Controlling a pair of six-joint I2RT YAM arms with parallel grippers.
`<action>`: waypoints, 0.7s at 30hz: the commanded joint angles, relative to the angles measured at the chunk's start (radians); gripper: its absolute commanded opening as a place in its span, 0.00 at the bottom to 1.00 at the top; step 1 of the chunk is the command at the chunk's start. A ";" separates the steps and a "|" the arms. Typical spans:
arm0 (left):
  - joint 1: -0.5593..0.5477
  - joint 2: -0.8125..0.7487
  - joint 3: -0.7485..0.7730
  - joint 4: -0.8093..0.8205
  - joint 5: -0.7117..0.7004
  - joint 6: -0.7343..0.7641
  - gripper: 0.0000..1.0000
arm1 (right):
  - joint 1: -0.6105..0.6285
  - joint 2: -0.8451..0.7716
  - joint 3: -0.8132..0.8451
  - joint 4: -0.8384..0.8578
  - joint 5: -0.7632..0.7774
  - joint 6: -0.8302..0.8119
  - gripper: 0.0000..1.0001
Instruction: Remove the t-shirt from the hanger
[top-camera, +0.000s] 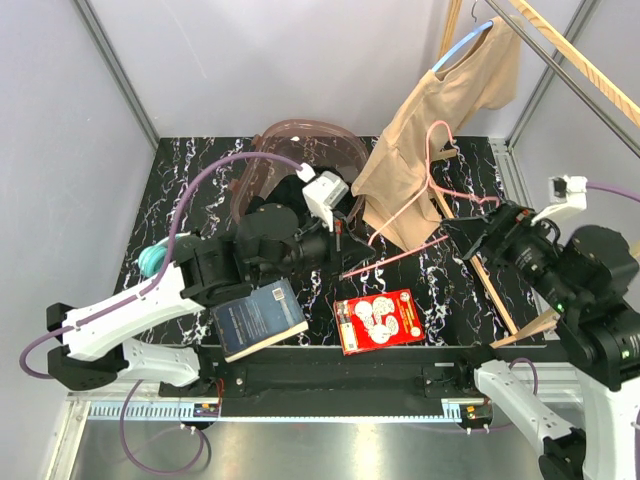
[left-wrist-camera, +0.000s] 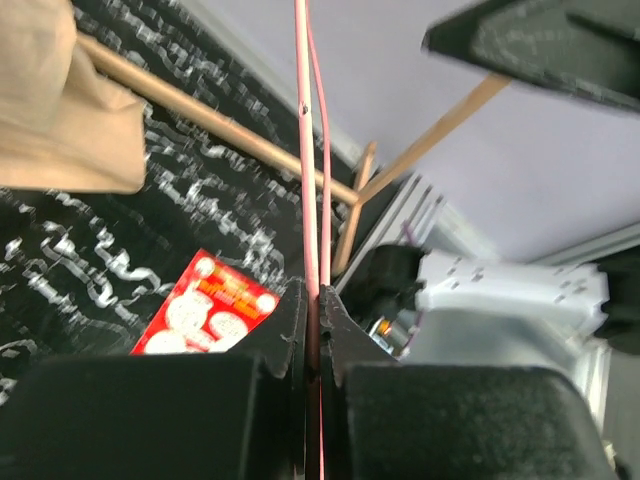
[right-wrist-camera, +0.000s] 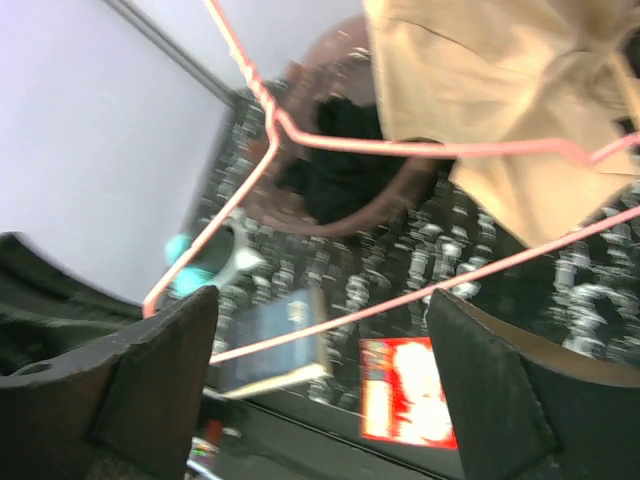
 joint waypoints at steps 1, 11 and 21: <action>0.015 -0.044 -0.042 0.244 0.043 -0.071 0.00 | 0.000 -0.072 -0.069 0.198 -0.099 0.226 0.86; 0.021 -0.039 -0.108 0.445 0.051 -0.188 0.00 | 0.000 -0.145 -0.172 0.247 -0.124 0.360 0.74; 0.023 0.041 -0.028 0.481 0.115 -0.210 0.00 | 0.000 -0.227 -0.241 0.221 -0.055 0.415 0.68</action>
